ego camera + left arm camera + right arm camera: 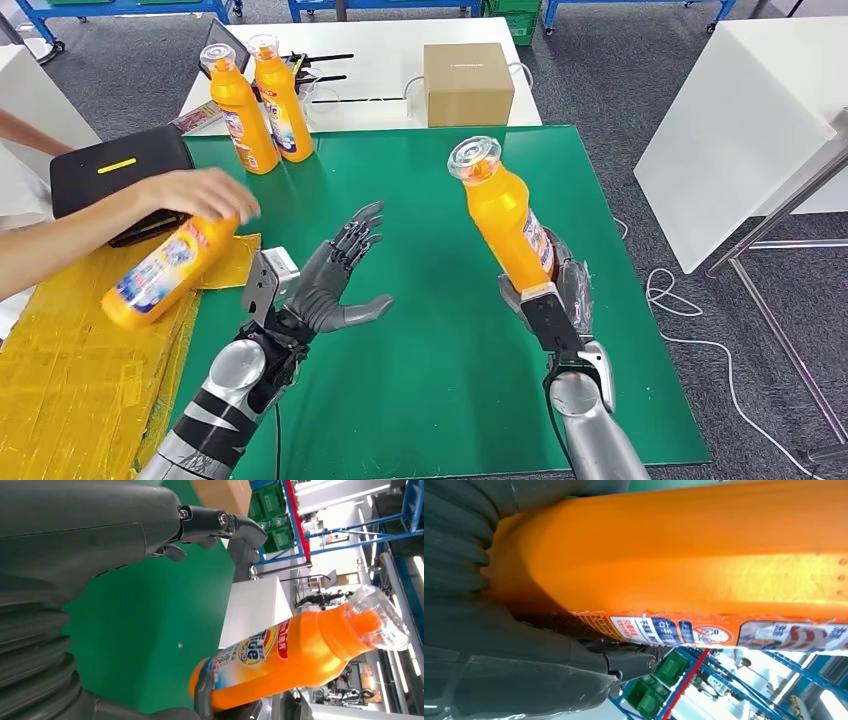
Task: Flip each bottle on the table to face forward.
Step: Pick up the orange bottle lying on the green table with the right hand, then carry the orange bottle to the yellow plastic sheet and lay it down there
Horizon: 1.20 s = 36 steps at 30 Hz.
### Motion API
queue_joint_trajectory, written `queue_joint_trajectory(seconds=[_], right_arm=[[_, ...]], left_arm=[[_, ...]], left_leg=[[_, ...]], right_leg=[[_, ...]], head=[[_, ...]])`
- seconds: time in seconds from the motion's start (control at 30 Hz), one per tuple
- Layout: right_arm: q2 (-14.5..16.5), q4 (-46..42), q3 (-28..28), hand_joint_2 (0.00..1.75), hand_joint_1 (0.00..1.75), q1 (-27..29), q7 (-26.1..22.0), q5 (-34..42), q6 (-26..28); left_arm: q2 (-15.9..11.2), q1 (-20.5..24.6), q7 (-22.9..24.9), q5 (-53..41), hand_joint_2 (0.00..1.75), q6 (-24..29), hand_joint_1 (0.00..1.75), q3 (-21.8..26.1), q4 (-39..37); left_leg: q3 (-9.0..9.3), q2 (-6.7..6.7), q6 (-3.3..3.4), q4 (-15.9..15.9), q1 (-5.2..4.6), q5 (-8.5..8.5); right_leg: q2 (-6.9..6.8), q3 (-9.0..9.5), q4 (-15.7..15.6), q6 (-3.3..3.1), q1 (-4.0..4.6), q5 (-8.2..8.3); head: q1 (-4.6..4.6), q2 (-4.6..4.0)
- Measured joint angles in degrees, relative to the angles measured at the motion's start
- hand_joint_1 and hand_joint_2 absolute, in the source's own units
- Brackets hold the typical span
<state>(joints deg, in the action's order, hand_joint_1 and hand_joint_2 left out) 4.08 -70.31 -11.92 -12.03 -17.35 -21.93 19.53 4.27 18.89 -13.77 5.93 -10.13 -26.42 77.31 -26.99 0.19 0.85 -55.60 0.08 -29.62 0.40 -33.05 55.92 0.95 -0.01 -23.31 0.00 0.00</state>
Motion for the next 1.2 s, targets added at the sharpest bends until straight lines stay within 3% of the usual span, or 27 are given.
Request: queue_joint_trajectory(seconds=[0.3, 0.7, 1.17, 1.2], right_arm=[[3.9, 6.5, -1.7, 1.75, 1.75, -2.8, -3.5, 5.9, -2.4], [10.6, 17.8, -13.0, 1.75, 1.75, -6.4, -7.4, 6.1, -4.7], [10.8, 18.2, -21.8, 1.75, 1.75, -6.7, -4.9, 3.8, -3.6], [10.7, 18.2, -22.0, 1.75, 1.75, -6.8, -4.8, 3.8, -3.6]], left_arm=[[1.0, 2.8, 0.4, 5.2, 1.75, -0.9, 0.00, -2.1, -3.3], [2.1, 5.6, 0.0, 11.2, 1.75, 0.8, 0.00, -3.3, -7.1], [1.2, 5.7, -1.0, 12.3, 1.75, 0.2, 0.00, -2.8, -9.4], [1.2, 5.7, -1.1, 12.3, 1.75, 0.2, 0.06, -2.8, -9.5]], left_leg=[[-0.10, -0.01, 0.00, 0.0, 0.00, 0.00], [-0.15, -0.02, -0.01, 0.0, 0.03, 0.02], [-0.18, -0.04, -0.01, 0.0, 0.01, 0.02], [-0.18, -0.04, -0.01, 0.0, 0.01, 0.02]], right_leg=[[0.00, -0.09, 0.0, 0.00, 0.00, 0.00], [0.00, -0.14, 0.1, -0.01, 0.08, 0.00], [-0.02, -0.16, 0.0, -0.01, 0.01, 0.00], [-0.02, -0.16, 0.0, -0.01, 0.01, 0.00]], head=[[-0.01, 0.00], [0.01, 0.00], [0.01, 0.00], [0.01, 0.00]])
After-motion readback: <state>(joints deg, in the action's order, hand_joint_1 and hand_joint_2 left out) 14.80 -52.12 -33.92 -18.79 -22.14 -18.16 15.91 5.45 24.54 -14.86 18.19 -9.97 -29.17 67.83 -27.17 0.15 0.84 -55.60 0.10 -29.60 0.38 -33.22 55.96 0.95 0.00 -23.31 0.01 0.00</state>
